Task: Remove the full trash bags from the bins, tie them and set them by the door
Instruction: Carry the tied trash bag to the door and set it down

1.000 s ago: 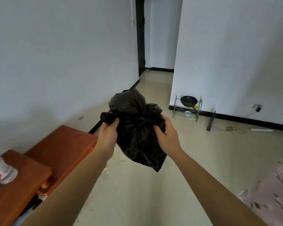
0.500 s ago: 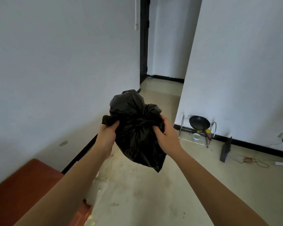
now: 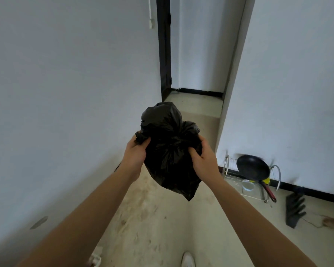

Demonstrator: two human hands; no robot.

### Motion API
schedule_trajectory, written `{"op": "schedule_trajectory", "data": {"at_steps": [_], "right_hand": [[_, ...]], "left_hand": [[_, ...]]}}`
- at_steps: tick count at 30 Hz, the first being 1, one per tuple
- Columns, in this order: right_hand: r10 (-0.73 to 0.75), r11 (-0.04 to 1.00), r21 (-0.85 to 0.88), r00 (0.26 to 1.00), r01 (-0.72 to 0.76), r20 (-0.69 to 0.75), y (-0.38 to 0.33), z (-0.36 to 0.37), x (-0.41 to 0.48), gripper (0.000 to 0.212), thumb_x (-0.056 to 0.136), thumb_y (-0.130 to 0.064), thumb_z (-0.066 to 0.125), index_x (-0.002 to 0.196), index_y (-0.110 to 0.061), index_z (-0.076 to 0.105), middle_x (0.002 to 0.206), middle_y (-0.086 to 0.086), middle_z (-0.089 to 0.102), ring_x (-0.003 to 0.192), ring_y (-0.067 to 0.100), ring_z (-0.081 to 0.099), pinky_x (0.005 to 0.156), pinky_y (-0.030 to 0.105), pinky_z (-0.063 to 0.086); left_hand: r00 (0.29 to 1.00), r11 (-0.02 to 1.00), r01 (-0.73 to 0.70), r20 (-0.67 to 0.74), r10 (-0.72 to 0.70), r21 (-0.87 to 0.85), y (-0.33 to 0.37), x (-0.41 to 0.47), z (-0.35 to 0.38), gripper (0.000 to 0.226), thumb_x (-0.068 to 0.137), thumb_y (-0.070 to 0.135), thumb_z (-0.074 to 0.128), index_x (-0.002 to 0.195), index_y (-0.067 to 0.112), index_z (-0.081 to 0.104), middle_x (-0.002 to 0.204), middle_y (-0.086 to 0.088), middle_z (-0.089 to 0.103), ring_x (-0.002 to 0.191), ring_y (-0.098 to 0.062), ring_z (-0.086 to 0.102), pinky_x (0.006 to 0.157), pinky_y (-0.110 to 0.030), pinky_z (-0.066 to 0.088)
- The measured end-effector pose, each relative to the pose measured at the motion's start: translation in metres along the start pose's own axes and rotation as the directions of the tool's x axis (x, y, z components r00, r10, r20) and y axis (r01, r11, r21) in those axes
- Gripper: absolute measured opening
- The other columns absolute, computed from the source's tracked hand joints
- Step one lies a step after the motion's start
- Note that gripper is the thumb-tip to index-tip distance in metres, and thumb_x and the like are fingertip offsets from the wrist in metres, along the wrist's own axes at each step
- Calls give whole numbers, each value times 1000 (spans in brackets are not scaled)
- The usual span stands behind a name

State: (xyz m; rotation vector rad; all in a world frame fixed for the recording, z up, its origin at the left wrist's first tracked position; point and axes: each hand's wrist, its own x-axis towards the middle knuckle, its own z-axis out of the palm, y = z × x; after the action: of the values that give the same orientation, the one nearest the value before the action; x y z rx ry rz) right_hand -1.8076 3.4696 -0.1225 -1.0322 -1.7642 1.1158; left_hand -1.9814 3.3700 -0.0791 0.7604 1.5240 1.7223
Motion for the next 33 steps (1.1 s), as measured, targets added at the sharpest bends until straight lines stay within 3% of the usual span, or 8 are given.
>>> {"op": "schedule_trajectory", "data": {"at_steps": [4, 6, 10, 17, 20, 23, 29, 33], "right_hand": [[13, 1000, 0, 999, -13, 34, 15, 6, 123, 43, 98, -25, 55, 140, -27, 47, 120, -11, 61, 110, 10, 57, 85, 22, 40], [11, 1000, -14, 998, -10, 62, 16, 14, 182, 43, 98, -24, 56, 140, -24, 48, 120, -9, 60, 111, 11, 57, 86, 20, 40], [17, 1000, 22, 993, -20, 117, 15, 43, 281, 39, 99, -16, 55, 138, -18, 49, 118, -9, 58, 102, 1, 55, 79, -1, 38], [14, 1000, 19, 988, -17, 157, 54, 112, 463, 39, 97, -20, 56, 135, -26, 50, 108, -21, 59, 98, -10, 55, 81, 12, 41], [13, 1000, 3, 987, -14, 158, 65, 149, 546, 43, 97, -22, 56, 138, -25, 48, 111, -19, 60, 103, 3, 59, 87, 21, 42], [36, 999, -16, 988, -34, 150, 64, 178, 629, 45, 97, -24, 56, 140, -26, 46, 113, -16, 61, 107, 10, 58, 91, 27, 43], [48, 999, 4, 996, -48, 71, 70, 207, 776, 41, 97, -28, 56, 137, -30, 48, 111, -22, 60, 102, 2, 58, 90, 26, 44], [64, 997, 37, 997, -65, 36, 98, 222, 865, 37, 98, -27, 56, 134, -31, 50, 109, -25, 60, 101, -3, 58, 86, 22, 44]], "left_hand": [[999, 999, 40, -6, -40, 1, 5, 116, 24, 23, 99, 24, 60, 121, 23, 69, 121, -3, 73, 116, -26, 67, 105, -49, 49], [999, 999, 36, -29, -35, 14, 8, 168, 31, 19, 100, 24, 59, 115, 27, 71, 119, 0, 74, 114, -21, 68, 103, -44, 50], [995, 1000, 25, -96, -24, 1, 19, 260, 37, 15, 100, 21, 59, 106, 30, 70, 113, 3, 75, 108, -15, 69, 94, -34, 53], [991, 1000, 22, -129, -22, -2, 3, 446, 25, 16, 101, 22, 58, 112, 26, 69, 113, 3, 75, 107, -14, 70, 91, -30, 54], [993, 1000, -3, -120, 1, -14, 7, 534, 17, 16, 101, 19, 57, 103, 28, 69, 103, 6, 76, 97, -8, 72, 78, -21, 54], [995, 1000, -4, -100, 5, 13, 22, 626, 10, 15, 101, 21, 57, 108, 26, 70, 111, 0, 74, 106, -15, 69, 90, -28, 53], [999, 1000, 17, -30, -17, 16, 44, 787, 23, 13, 102, 26, 57, 108, 30, 68, 115, 3, 72, 110, -15, 66, 97, -32, 51], [999, 999, 53, -13, -53, -7, 30, 885, 36, 12, 101, 24, 58, 104, 28, 68, 103, 9, 76, 98, -8, 71, 88, -28, 52]]}}
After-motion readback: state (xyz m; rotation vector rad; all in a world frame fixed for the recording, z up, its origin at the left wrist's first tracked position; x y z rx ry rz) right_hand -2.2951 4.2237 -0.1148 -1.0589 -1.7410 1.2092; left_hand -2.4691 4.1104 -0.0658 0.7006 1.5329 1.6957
